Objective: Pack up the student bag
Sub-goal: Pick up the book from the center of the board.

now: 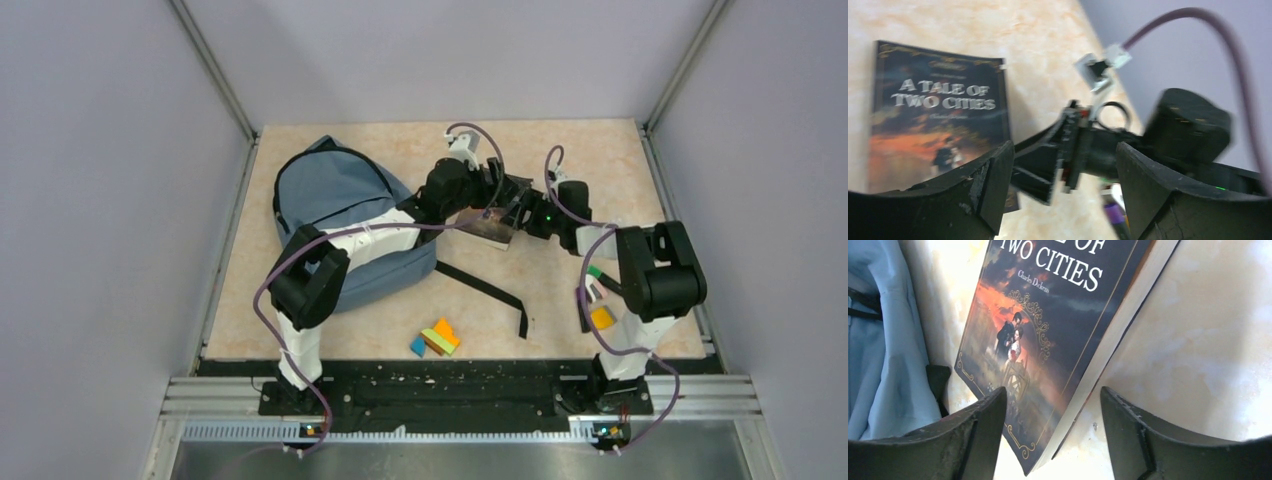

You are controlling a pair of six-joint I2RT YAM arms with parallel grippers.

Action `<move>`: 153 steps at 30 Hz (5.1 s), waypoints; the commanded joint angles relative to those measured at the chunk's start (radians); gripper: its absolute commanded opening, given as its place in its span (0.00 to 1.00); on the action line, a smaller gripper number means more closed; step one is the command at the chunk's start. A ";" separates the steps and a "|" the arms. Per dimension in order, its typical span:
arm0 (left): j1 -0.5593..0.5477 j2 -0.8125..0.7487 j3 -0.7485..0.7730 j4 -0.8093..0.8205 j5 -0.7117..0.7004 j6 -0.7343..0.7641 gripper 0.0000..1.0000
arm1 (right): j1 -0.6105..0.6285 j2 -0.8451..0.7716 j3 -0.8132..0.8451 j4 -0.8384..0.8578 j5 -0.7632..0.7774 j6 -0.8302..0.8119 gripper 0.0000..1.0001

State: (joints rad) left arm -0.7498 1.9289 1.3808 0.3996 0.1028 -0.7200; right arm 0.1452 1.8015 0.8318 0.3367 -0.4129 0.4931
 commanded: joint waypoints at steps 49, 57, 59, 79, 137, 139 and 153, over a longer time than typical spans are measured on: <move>0.160 0.219 0.110 -0.254 0.193 0.206 0.52 | -0.031 0.071 0.171 0.136 -0.312 0.316 0.54; 0.160 0.218 0.100 -0.202 0.254 0.207 0.51 | -0.003 0.169 0.187 0.101 -0.270 0.242 0.52; 0.161 0.216 0.097 -0.195 0.262 0.205 0.50 | 0.001 0.192 0.193 0.089 -0.254 0.224 0.51; 0.203 -0.230 -0.099 -0.183 0.183 0.294 0.81 | -0.022 -0.149 0.127 0.069 -0.198 0.158 0.00; 0.285 -1.149 -0.536 -0.067 0.526 0.074 0.00 | 0.349 -0.531 0.080 0.249 -0.487 0.078 0.90; 0.285 -1.157 -0.543 -0.043 0.550 0.077 0.00 | 0.378 -0.493 0.110 0.299 -0.587 0.115 0.89; 0.286 -1.184 -0.509 -0.161 0.532 0.260 0.00 | 0.478 -0.497 0.160 0.220 -0.565 0.038 0.06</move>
State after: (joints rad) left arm -0.4637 0.7853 0.8036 0.1715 0.6697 -0.5495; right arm 0.6304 1.3411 0.9649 0.5468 -1.0348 0.5629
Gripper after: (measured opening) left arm 0.290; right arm 0.259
